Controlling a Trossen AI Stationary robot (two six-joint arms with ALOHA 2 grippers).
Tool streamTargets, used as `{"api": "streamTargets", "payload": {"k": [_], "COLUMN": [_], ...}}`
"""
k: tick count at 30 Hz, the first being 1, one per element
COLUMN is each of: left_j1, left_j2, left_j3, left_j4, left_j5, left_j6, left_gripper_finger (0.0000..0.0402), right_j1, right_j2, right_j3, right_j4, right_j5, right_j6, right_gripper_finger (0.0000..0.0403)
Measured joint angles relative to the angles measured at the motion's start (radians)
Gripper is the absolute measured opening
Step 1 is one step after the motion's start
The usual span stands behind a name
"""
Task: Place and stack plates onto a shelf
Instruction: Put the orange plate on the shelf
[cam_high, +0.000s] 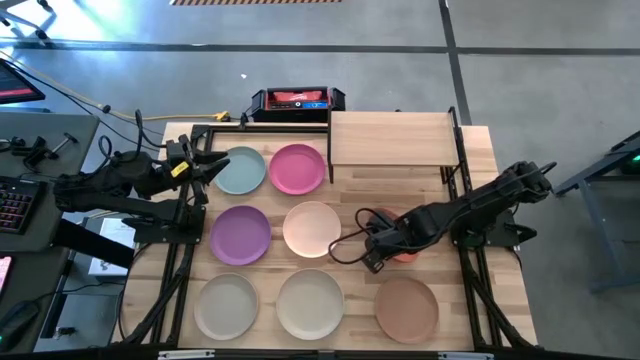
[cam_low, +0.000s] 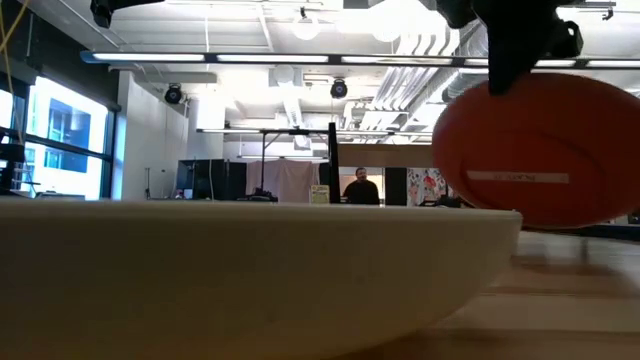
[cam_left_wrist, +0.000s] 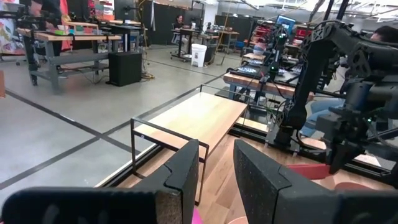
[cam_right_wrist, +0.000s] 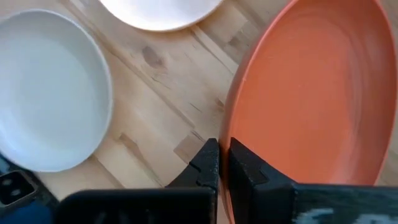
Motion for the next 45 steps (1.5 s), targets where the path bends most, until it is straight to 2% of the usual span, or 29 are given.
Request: {"api": "streamTargets", "payload": {"k": [10,19,25,33,45], "left_j1": [0.000,0.000,0.000,0.000,0.000], "left_j2": [0.000,0.000,0.000,0.000,0.000], "left_j3": [0.000,0.000,0.000,0.000,0.000], "left_j4": [0.000,0.000,0.000,0.000,0.000], "left_j5": [0.000,0.000,0.000,0.000,0.000], "left_j6": [0.000,0.000,0.000,0.000,0.000], "left_gripper_finger": [0.0090,0.0090,0.0090,0.0090,0.0090], "right_j1": [0.000,-0.021,-0.069,-0.150,-0.323], "right_j2": [0.000,0.000,-0.001,0.000,0.024], "right_j3": [0.149,0.350,0.435,0.463,0.462], "right_j4": [-0.073,-0.322,-0.460,-0.556,-0.553], "right_j5": [0.009,0.180,0.260,0.321,0.380], "right_j6": [-0.088,-0.171,-0.260,-0.390,-0.661], "right_gripper_finger": [0.0000,0.0000,0.0000,0.0000,0.0000]}}
